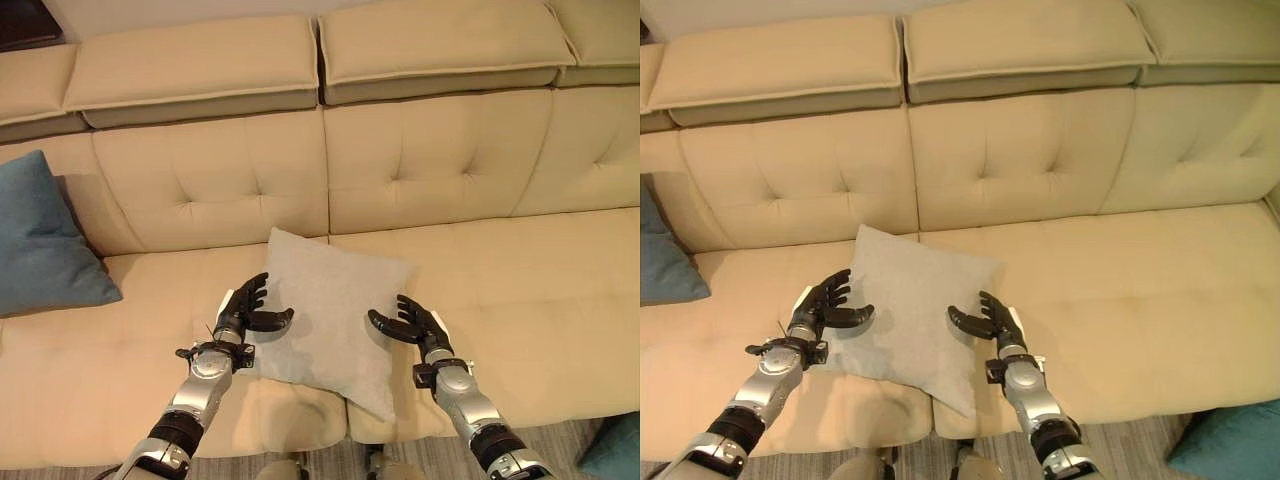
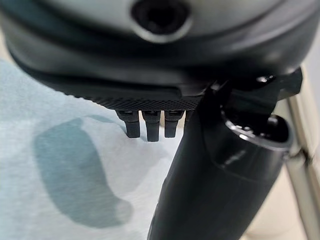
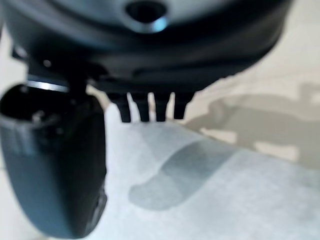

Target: Pick up all the scattered cushions and arrange them neatly on the sofa.

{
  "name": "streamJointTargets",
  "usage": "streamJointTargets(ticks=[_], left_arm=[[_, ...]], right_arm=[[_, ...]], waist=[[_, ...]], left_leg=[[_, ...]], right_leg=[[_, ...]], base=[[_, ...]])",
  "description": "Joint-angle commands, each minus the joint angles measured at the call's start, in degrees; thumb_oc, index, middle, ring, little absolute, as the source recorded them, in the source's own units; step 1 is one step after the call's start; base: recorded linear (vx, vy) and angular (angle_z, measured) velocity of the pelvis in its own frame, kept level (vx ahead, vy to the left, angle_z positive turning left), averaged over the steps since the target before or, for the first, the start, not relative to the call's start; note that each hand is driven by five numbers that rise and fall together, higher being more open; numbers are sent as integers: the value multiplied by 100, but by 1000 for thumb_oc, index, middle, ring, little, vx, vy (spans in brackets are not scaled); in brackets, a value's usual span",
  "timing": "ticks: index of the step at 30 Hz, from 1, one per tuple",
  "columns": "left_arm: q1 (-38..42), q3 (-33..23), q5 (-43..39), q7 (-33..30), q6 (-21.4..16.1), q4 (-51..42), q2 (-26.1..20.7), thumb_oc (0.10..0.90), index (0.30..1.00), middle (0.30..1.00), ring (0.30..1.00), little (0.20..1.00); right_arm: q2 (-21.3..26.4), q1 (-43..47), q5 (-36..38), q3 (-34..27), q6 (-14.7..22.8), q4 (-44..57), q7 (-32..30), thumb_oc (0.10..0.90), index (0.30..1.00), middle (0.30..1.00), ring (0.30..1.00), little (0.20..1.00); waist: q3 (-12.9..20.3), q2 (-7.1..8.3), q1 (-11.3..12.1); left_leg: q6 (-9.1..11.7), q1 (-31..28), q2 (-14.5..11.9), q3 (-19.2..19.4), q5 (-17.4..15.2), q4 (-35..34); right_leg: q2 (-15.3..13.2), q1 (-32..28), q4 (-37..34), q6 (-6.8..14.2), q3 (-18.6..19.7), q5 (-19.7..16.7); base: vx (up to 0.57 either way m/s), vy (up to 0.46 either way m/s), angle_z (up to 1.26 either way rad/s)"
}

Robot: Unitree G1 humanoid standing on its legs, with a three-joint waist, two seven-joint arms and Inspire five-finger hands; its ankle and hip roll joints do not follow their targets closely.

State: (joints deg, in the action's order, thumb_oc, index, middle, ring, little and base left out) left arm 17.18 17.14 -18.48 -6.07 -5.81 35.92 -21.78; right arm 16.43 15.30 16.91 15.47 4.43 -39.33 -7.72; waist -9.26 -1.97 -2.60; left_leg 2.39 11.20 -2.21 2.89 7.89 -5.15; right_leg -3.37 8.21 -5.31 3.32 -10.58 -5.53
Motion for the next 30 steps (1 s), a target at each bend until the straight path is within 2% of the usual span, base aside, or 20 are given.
streamJointTargets(ticks=[1, 6, 7, 9, 13, 15, 16, 19, 22, 28, 30], left_arm=[[668, -97, 362, -240, -312, 104, -230, 800, 900, 900, 900, 900], [379, -376, 659, -423, -323, -14, -302, 800, 900, 900, 900, 900], [251, -556, 797, -563, -319, -71, -335, 800, 900, 900, 900, 900], [138, -752, 927, -725, -317, -99, -350, 800, 900, 900, 900, 900], [60, -917, 999, -892, -294, -68, -361, 800, 900, 900, 900, 900], [139, -986, 999, -1028, -287, -20, -487, 800, 900, 900, 900, 900], [141, -987, 999, -1027, -287, -19, -489, 800, 900, 900, 900, 900], [257, -974, 870, -1052, -294, 117, -633, 800, 900, 900, 900, 900], [422, -834, 708, -1028, -334, 236, -578, 800, 900, 900, 900, 900], [651, -459, 572, -941, -329, 454, -273, 800, 900, 900, 900, 900], [744, -235, 399, -918, -343, 496, 46, 800, 900, 900, 900, 900]], right_arm=[[-58, 249, 22, -126, 404, 528, -35, 800, 900, 900, 900, 900], [61, -55, -221, -399, 433, 716, -108, 800, 900, 900, 900, 900], [57, -267, -185, -662, 505, 875, -215, 800, 900, 900, 900, 900], [48, -419, -187, -816, 558, 920, -280, 800, 900, 900, 900, 900], [38, -452, -213, -878, 567, 909, -324, 800, 900, 900, 900, 900], [18, -241, -223, -821, 554, 819, -424, 800, 900, 900, 900, 900], [16, -237, -222, -821, 554, 817, -425, 800, 900, 900, 900, 900], [-85, 80, -146, -653, 548, 739, -461, 800, 900, 900, 900, 900], [-181, 302, -108, -516, 539, 629, -491, 800, 900, 900, 900, 900], [-389, 625, -27, -302, 502, 350, -526, 800, 900, 900, 900, 900], [-572, 766, 55, -88, 490, 343, -508, 800, 900, 900, 900, 900]], waist=[[101, 158, 78], [145, 203, 89], [164, 206, 75], [168, 211, 66], [125, 220, 61], [-17, 282, 89], [-13, 284, 91], [-181, 421, 144], [-298, 524, 168], [-327, 531, 178], [-335, 505, 187]], left_leg=[[-59, -202, 166, 334, -826, 15], [-70, -250, 169, 365, -857, 15], [-71, -266, 172, 362, -878, 15], [-76, -276, 170, 359, -889, 15], [-86, -235, 178, 355, -887, 15], [-119, -42, 167, 343, -820, 15], [-119, -35, 167, 346, -818, 15], [-181, 108, 107, 409, -731, 25], [-198, 437, 122, 372, -782, 396], [-196, 837, 178, 305, -852, 706], [-187, 920, 196, 278, -849, 715]], right_leg=[[-179, 41, 31, 510, 176, 266], [-189, 6, 31, 518, 189, 282], [-198, -11, 31, 523, 180, 292], [-202, -17, 31, 529, 173, 294], [-193, 43, 35, 537, 194, 273], [-163, 277, 86, 547, 246, 203], [-163, 285, 87, 547, 250, 202], [-142, 485, 198, 556, 334, 152], [-202, 647, 277, 534, 320, 114], [-279, 826, 308, 525, 261, 69], [-300, 884, 311, 522, 243, 58]], base=[[8, 26, -6], [26, 13, -3], [35, 12, -1], [21, 8, -1], [-26, 19, -3], [-97, 39, -9], [-49, 26, -22], [-48, 26, -25], [-61, 14, -14], [-17, 40, 8], [8, 46, 8]])
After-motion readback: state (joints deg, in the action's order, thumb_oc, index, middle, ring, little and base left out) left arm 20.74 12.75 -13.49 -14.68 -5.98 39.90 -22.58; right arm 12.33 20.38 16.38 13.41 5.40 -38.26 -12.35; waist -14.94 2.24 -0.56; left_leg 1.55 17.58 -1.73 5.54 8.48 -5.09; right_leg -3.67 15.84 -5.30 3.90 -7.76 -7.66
